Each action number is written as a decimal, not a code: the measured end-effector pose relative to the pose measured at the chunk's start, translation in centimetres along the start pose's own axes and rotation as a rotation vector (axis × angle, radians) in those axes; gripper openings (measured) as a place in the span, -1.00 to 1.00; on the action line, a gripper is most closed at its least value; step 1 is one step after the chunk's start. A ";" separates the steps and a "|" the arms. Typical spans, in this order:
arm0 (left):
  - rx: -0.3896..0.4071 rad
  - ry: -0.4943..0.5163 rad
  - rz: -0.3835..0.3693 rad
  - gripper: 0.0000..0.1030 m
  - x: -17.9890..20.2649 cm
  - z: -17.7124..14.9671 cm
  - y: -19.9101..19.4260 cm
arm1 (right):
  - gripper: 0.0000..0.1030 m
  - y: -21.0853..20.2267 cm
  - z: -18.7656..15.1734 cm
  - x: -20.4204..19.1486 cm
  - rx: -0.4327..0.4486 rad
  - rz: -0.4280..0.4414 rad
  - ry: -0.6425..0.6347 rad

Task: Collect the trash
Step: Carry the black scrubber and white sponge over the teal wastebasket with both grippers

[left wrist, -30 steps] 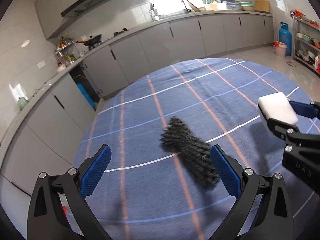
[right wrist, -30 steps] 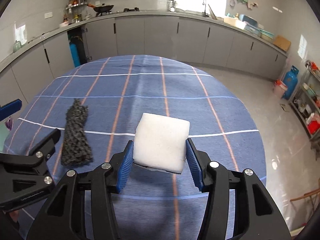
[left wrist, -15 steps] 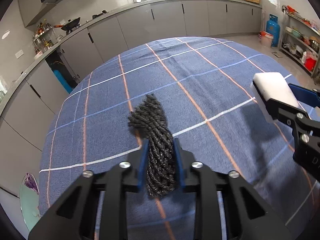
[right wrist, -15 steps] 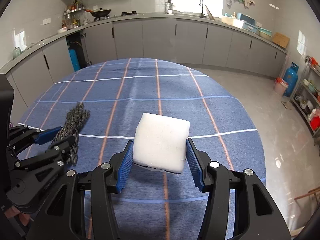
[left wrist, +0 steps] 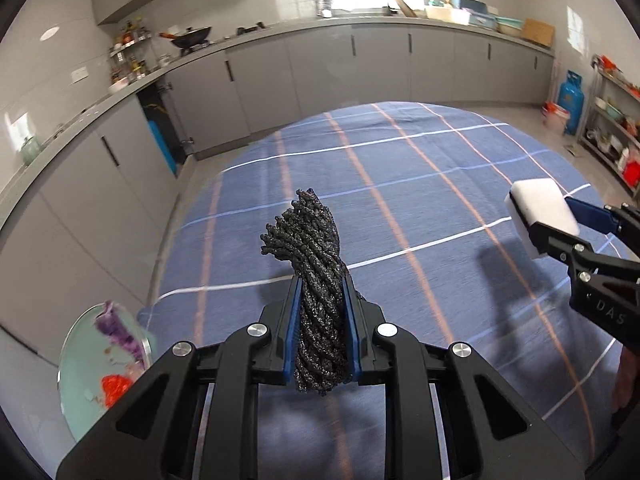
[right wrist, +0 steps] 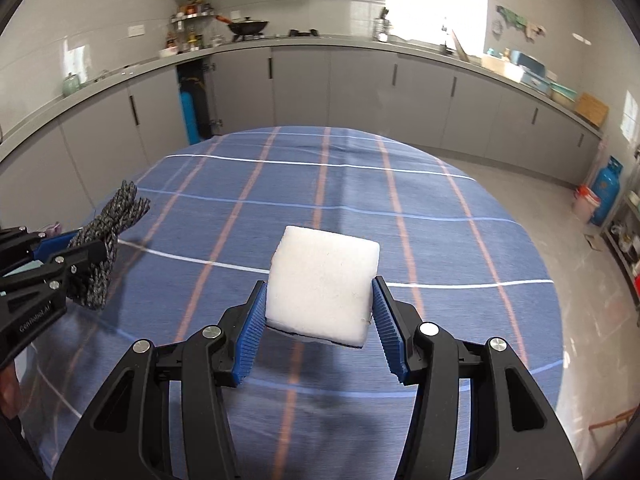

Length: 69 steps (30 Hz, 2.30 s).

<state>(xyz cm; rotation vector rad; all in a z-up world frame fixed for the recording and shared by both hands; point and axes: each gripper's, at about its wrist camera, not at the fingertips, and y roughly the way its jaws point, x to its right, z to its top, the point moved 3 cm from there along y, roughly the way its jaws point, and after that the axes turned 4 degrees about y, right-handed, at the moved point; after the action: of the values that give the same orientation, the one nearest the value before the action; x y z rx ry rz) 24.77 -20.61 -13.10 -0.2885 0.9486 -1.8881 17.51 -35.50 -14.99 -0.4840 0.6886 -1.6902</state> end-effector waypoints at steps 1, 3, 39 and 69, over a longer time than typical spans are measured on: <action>0.001 -0.008 0.006 -0.62 -0.5 -0.2 -0.2 | 0.01 0.0 -0.1 -0.4 0.000 0.007 -0.005; 0.008 -0.017 0.036 -0.62 -1.6 -0.6 -0.7 | 0.01 0.0 -0.2 -1.5 0.001 0.020 -0.016; 0.000 -0.142 0.323 -0.62 -14.1 -7.2 -5.4 | 0.01 -0.5 1.4 -16.7 0.046 0.203 -0.270; -0.083 -0.299 0.431 -0.62 -24.5 -13.0 -6.4 | 0.01 -0.4 3.1 -29.1 0.056 0.402 -0.421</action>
<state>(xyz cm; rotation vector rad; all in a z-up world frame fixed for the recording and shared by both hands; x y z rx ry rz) 25.62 7.85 -12.46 -0.3709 0.8101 -1.3702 25.77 -7.66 -11.13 -0.5951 0.3952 -1.1772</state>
